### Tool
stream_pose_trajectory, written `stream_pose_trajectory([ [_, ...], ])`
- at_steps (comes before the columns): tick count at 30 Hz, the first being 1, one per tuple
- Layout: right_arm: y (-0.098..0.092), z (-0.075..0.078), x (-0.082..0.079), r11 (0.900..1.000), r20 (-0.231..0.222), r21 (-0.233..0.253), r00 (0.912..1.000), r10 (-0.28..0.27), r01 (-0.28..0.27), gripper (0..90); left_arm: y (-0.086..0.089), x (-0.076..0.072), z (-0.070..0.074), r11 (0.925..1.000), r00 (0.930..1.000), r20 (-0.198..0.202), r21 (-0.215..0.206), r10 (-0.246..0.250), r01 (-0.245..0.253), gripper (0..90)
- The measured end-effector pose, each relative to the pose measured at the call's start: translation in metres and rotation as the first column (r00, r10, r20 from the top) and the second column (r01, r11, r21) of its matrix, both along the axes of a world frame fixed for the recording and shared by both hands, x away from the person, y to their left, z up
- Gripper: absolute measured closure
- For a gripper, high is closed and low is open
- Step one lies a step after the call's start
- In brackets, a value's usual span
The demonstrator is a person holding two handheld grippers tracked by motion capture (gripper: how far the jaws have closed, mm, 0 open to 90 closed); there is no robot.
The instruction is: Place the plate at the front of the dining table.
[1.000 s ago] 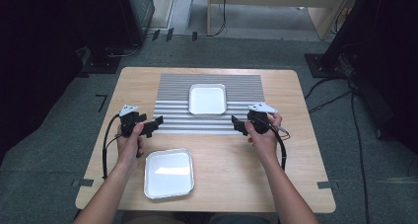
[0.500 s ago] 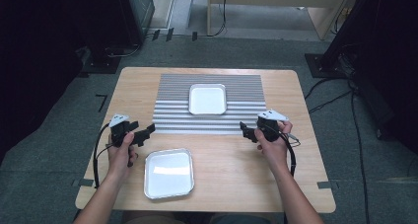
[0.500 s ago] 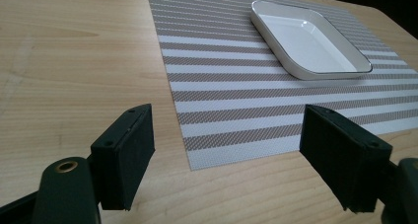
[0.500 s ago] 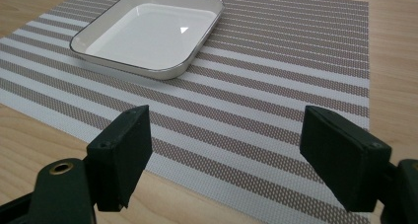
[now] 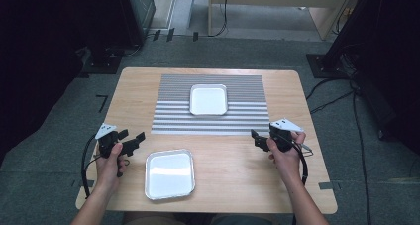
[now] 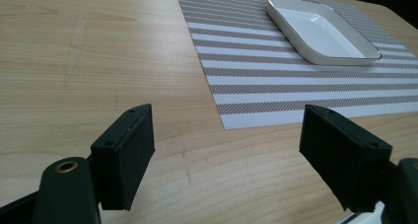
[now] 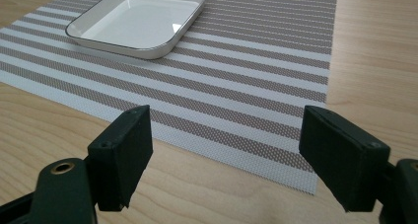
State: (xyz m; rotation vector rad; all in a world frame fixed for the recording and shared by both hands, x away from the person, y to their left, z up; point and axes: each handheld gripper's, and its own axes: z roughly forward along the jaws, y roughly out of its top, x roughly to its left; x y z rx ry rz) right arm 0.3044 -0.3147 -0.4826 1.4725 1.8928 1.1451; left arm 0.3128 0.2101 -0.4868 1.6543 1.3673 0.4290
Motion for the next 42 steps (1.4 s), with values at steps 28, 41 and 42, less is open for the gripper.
stream_pose_trajectory([
  [28,-0.058,-0.009,-0.053,0.995,-0.017,0.032,0.9955,-0.093,0.093,20.7,0.037,-0.04,-0.012,0.9981,0.9994,-0.014,0.053,0.032,-0.031,21.0],
  [41,-0.086,-0.017,-0.08,0.99,-0.04,0.03,0.9899,-0.136,0.137,20.8,0.052,-0.06,-0.02,0.995,0.9987,-0.025,0.091,0.043,-0.041,20.9],
  [42,-0.087,-0.018,-0.082,0.99,-0.041,0.028,0.9896,-0.138,0.139,20.7,0.054,-0.061,-0.02,0.9944,0.9987,-0.025,0.097,0.045,-0.042,20.9],
])
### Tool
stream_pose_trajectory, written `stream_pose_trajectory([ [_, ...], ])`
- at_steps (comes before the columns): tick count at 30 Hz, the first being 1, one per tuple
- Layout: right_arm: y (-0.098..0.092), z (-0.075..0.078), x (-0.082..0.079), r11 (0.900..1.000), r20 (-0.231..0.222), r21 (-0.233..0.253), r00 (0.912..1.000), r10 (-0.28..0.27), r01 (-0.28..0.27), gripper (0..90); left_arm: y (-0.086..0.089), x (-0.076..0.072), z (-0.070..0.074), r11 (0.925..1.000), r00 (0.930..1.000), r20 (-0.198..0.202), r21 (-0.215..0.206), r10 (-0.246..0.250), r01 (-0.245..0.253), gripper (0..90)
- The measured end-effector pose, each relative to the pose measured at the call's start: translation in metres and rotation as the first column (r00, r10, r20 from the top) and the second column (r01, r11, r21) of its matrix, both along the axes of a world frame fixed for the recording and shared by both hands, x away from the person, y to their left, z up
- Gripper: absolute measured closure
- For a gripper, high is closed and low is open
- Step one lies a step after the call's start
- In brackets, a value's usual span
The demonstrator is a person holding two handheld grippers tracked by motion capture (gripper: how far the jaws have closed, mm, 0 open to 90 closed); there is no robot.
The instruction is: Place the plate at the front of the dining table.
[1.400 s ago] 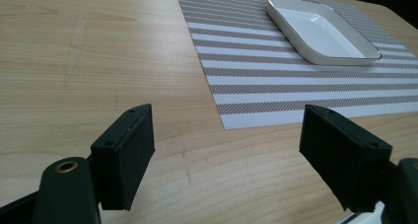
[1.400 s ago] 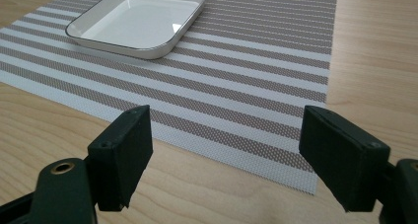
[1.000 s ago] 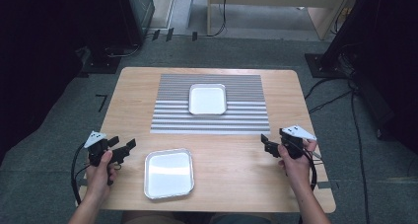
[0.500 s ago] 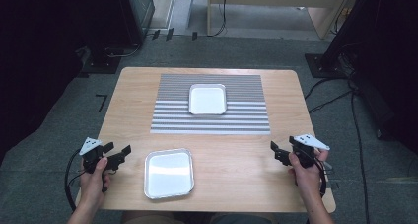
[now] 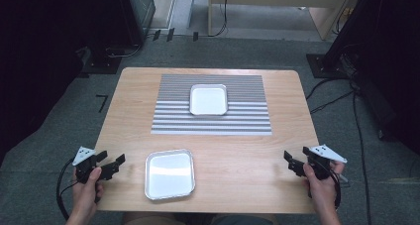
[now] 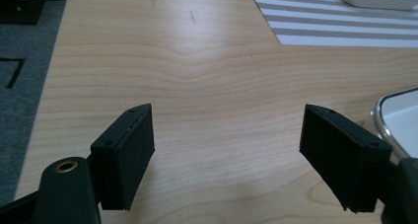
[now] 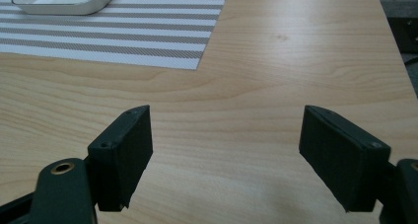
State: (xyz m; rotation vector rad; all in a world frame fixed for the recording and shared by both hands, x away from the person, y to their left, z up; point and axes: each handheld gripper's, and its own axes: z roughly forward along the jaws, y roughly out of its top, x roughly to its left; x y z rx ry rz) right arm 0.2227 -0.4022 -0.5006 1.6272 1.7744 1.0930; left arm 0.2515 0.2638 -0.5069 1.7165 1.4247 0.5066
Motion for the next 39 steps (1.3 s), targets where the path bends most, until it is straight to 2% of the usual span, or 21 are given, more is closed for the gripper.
stream_pose_trajectory([
  [6,-0.007,-0.008,-0.01,1.0,-0.032,-0.022,0.9995,-0.008,0.007,20.8,0.009,-0.005,-0.004,1.0,0.9999,-0.015,0.002,0.003,-0.003,20.9],
  [13,-0.016,-0.013,-0.019,0.999,-0.048,-0.038,0.9985,-0.025,0.023,21.1,0.019,-0.012,-0.006,0.9991,0.9996,-0.025,0.04,-0.01,0.011,20.9],
  [16,-0.02,-0.016,-0.023,0.998,-0.06,-0.049,0.9974,-0.039,0.036,21.1,0.022,-0.013,-0.006,0.9993,0.9991,-0.038,0.032,-0.018,0.02,20.9],
  [21,-0.029,-0.023,-0.029,0.995,-0.105,-0.057,0.9902,-0.093,0.087,21.1,0.024,-0.014,-0.008,0.9988,0.9984,-0.052,0.041,-0.025,0.027,20.8],
  [23,-0.031,-0.023,-0.032,0.994,-0.106,-0.051,0.9886,-0.106,0.101,21.1,0.024,-0.013,-0.008,0.9986,0.9979,-0.059,0.044,-0.025,0.028,20.7],
  [28,-0.03,-0.024,-0.037,0.99,-0.11,-0.087,0.9867,-0.12,0.111,20.8,0.02,-0.013,-0.009,0.9973,0.9981,-0.057,0.068,-0.024,0.028,20.3],
  [32,-0.025,-0.024,-0.039,0.988,-0.115,-0.105,0.9852,-0.128,0.116,17.3,0.016,-0.014,-0.01,0.9935,0.9984,-0.05,0.109,-0.026,0.031,20.1],
  [34,-0.02,-0.024,-0.038,0.983,-0.122,-0.151,0.9845,-0.126,0.107,14.8,0.012,-0.015,-0.01,0.9884,0.9983,-0.052,0.148,-0.026,0.033,19.8],
  [37,-0.019,-0.025,-0.038,0.983,-0.124,-0.15,0.984,-0.128,0.109,14.4,0.006,-0.015,-0.011,0.9774,0.9984,-0.05,0.208,-0.024,0.034,19.7],
  [39,-0.019,-0.025,-0.038,0.983,-0.124,-0.15,0.984,-0.128,0.109,13.8,0.006,-0.015,-0.011,0.9759,0.9984,-0.052,0.215,-0.024,0.034,19.4],
])
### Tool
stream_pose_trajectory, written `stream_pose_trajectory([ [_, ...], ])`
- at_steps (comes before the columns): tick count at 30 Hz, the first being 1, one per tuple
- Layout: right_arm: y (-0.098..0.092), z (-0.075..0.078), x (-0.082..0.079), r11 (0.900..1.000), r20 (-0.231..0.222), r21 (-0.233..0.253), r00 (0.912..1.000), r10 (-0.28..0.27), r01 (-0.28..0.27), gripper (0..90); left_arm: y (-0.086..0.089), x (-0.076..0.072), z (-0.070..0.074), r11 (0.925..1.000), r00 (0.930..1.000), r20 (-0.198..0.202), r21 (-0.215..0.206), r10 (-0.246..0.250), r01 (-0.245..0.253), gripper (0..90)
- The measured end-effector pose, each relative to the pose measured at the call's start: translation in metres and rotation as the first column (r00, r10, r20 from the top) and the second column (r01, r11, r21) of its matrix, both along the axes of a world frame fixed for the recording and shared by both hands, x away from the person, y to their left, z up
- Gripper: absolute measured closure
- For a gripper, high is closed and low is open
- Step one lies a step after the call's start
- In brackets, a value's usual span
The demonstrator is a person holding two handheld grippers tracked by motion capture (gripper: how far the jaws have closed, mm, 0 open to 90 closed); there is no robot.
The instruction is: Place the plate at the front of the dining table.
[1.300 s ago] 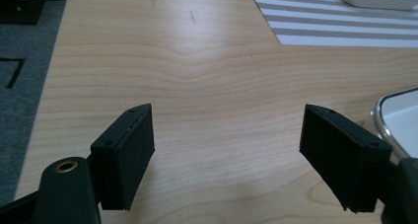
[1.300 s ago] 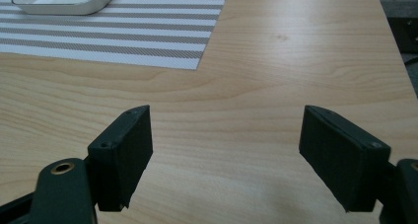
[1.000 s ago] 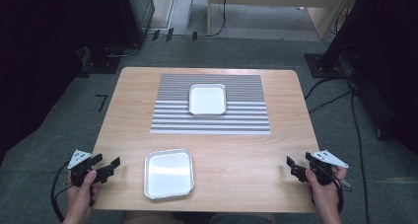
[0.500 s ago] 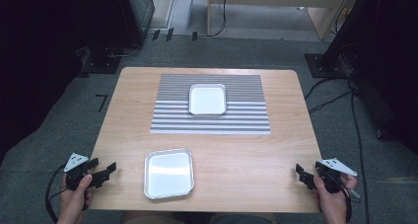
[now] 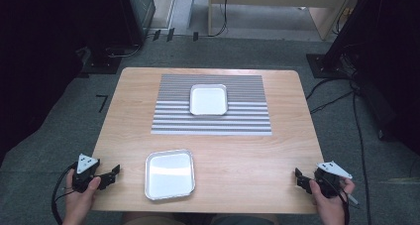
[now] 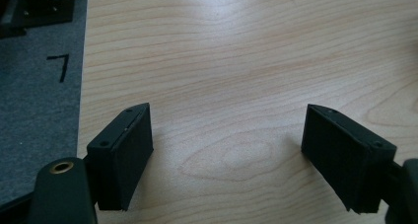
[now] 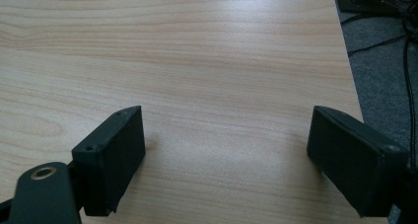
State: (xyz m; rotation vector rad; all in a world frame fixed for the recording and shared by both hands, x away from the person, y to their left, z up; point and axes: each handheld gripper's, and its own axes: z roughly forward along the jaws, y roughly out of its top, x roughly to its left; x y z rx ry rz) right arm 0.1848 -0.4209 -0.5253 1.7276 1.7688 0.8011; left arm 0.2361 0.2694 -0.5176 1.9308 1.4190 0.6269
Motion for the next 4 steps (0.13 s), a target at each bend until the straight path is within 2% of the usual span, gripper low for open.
stream_pose_trajectory([
  [4,-0.0004,-0.0002,0.0003,1.0,-0.001,-0.001,1.0,-0.004,0.004,12.9,0.0001,0.0,0.0,1.0,1.0,0.0,0.0,0.0,0.0,19.4],
])
